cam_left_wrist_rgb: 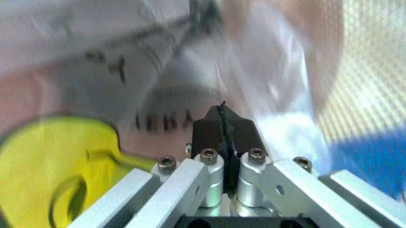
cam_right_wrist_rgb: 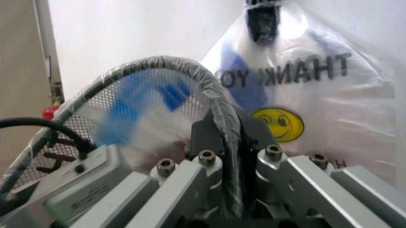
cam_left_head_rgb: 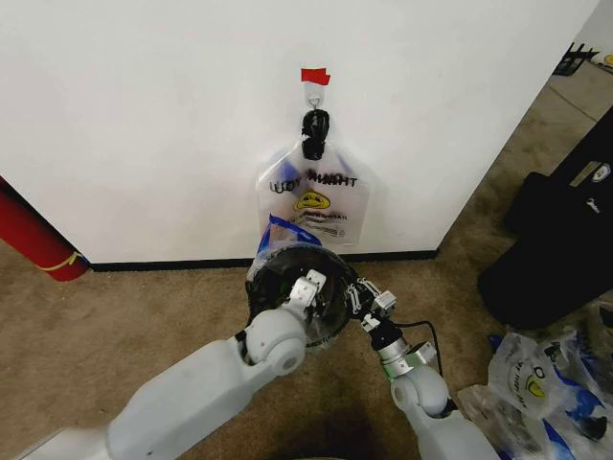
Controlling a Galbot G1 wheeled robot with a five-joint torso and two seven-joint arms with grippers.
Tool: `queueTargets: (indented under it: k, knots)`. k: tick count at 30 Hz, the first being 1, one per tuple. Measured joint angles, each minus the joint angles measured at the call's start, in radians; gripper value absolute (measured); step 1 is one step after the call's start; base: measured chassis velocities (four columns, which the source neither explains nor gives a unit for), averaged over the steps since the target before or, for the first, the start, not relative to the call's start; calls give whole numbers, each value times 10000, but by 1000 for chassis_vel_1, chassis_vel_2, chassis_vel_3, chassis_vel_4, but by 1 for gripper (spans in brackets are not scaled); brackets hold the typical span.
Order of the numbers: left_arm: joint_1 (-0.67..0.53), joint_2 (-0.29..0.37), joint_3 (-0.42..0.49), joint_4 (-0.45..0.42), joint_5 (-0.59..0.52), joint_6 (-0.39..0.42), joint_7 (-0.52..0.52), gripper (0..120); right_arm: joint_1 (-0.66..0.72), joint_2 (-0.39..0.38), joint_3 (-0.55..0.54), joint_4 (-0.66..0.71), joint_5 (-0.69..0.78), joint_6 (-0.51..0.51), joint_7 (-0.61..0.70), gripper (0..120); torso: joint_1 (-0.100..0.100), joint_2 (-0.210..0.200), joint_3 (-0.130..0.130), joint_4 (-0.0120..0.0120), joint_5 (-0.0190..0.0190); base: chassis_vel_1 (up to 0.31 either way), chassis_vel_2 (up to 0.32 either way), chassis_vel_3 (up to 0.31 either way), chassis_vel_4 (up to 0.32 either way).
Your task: Pick up the garbage bag from the wall and place it over the trash bin.
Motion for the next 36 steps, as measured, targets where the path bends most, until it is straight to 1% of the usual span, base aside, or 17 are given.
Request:
queueTargets:
  k: [4,8,12,13,18,20,27,29,31,34,36]
  knots:
    - [310,118,-123,-57,-74,5,145,0,-44,97,1,124,-282,103,-43,0,0,0,0,1,0,0,0,0,0]
    - [304,-7,-136,103,-77,8,208,0,-133,145,-18,251,-303,109,-162,0,0,1,0,0,2,0,0,0,0]
    - [12,-354,-167,626,-57,12,330,0,-272,165,-33,457,-220,110,-431,0,0,0,0,-1,1,0,0,0,0]
    - [12,-354,-167,626,-57,12,330,0,-272,165,-33,457,-220,110,-431,0,0,0,0,-1,1,0,0,0,0]
    - [-369,-667,-212,1231,-41,14,492,0,-375,201,-32,603,56,105,-672,0,0,0,0,1,2,0,0,0,0]
    - [-434,-731,-223,1328,-33,14,514,0,-383,211,-35,607,113,96,-691,0,0,0,0,1,3,0,0,0,0]
    - [-930,-1309,-341,2175,269,15,606,0,-345,274,-175,571,799,-84,-629,0,0,0,0,0,3,0,0,0,0]
    - [-976,-1342,-347,2238,312,14,606,0,-328,275,-185,542,847,-93,-597,0,0,0,0,-1,2,0,0,0,0]
    - [-1003,-1360,-347,2264,382,14,606,0,-305,274,-196,480,869,-96,-528,0,0,0,0,-1,3,0,0,0,0]
    - [-686,-1135,-322,1479,521,13,499,0,-117,275,-248,61,906,-99,-37,0,0,0,0,0,2,0,0,0,0]
    - [-391,-920,-333,801,531,12,338,0,17,277,-299,-163,1277,-214,123,0,0,0,0,-1,2,0,0,0,0]
